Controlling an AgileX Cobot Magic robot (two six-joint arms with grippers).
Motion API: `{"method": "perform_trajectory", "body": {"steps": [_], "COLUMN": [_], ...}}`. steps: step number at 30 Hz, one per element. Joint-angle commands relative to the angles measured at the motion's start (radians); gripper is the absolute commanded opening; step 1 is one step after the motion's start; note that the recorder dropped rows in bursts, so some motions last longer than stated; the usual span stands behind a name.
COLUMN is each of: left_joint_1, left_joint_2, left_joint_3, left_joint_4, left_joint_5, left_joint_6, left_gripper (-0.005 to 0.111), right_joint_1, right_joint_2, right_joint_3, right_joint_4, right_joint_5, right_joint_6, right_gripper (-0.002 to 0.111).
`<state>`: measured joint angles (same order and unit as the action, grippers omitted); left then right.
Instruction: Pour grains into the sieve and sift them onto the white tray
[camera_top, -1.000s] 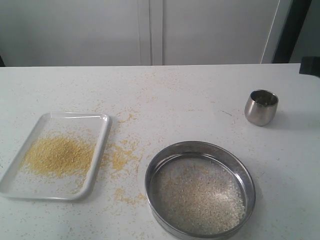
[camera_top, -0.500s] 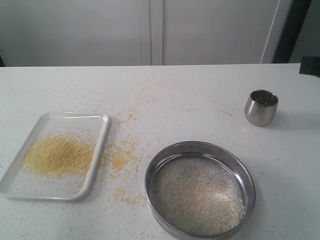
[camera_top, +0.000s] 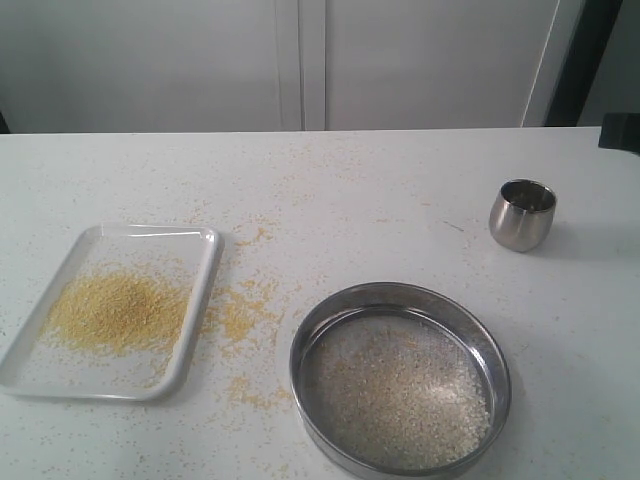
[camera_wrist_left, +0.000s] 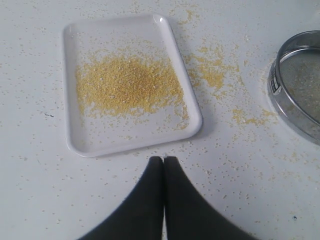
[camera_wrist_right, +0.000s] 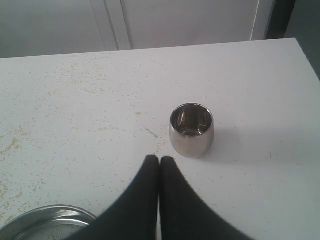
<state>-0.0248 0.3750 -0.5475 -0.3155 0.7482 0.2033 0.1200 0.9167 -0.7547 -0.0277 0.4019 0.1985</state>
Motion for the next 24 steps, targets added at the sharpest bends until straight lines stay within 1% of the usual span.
{"method": "perform_trajectory", "body": {"steps": [1, 10, 14, 17, 20, 24], "left_joint_1": [0.002, 0.002, 0.002, 0.002, 0.002, 0.002], "left_joint_2": [-0.022, -0.159, -0.211, -0.247, -0.282, -0.325], "left_joint_3": [0.01, 0.025, 0.103, 0.17, 0.227, 0.298], "left_joint_4": [-0.002, -0.002, -0.002, -0.005, -0.005, -0.005], "left_joint_5": [0.006, 0.001, -0.05, -0.153, -0.21, -0.225], "left_joint_6": [0.007, 0.007, 0.007, 0.007, 0.007, 0.007], "left_gripper": [0.0, 0.0, 0.0, 0.0, 0.0, 0.0], "right_joint_1": [0.001, 0.001, 0.001, 0.001, 0.001, 0.001], "right_joint_2": [-0.007, -0.007, -0.007, -0.007, -0.007, -0.007], "right_joint_3": [0.007, 0.007, 0.007, 0.007, 0.007, 0.007], "right_joint_4": [-0.003, -0.003, -0.003, -0.003, -0.003, -0.003], "right_joint_5": [-0.007, -0.007, -0.007, -0.007, -0.007, -0.007], "right_joint_6": [-0.001, -0.001, -0.001, -0.001, -0.001, -0.001], "right_gripper": [0.0, 0.0, 0.0, 0.0, 0.0, 0.0]}}
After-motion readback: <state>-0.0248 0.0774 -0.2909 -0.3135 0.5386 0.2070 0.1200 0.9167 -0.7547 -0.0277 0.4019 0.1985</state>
